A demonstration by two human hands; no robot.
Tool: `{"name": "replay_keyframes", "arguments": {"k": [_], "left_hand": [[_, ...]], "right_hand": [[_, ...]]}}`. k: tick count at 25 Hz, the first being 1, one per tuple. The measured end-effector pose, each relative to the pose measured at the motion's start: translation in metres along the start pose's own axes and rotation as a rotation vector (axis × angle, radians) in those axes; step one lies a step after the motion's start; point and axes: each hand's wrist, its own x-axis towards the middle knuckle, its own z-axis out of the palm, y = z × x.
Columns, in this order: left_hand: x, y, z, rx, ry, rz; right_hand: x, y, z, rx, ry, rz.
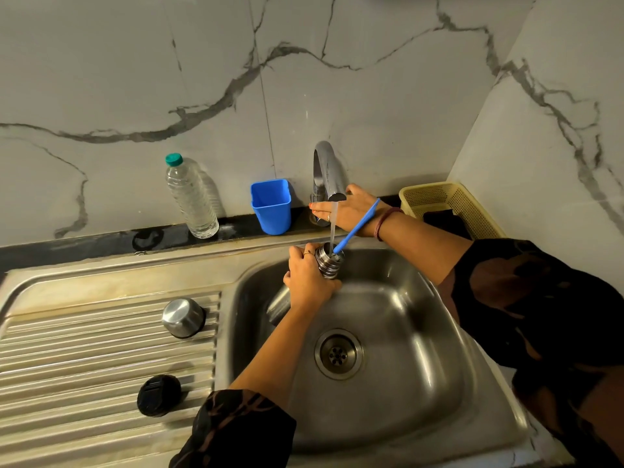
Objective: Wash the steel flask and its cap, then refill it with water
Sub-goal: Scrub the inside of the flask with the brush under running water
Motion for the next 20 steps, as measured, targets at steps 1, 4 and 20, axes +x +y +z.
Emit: {"name": "replay_keyframes", "arguments": {"k": [1,4,20], "left_hand": [[0.001,0.000,0.000,-0.001,-0.001,-0.004],[0.002,0.001,-0.001,-0.010,-0.002,-0.006],[-0.036,0.016,-0.012,-0.008,-0.085,0.148]], "right_hand": [[-0.002,-0.003,-0.002,-0.016,0.024,0.030],[-0.004,-0.003,0.012,0.003,0.067,0.101],[-0.107,-0.106,0.029,1.936,0.282,0.403]]}}
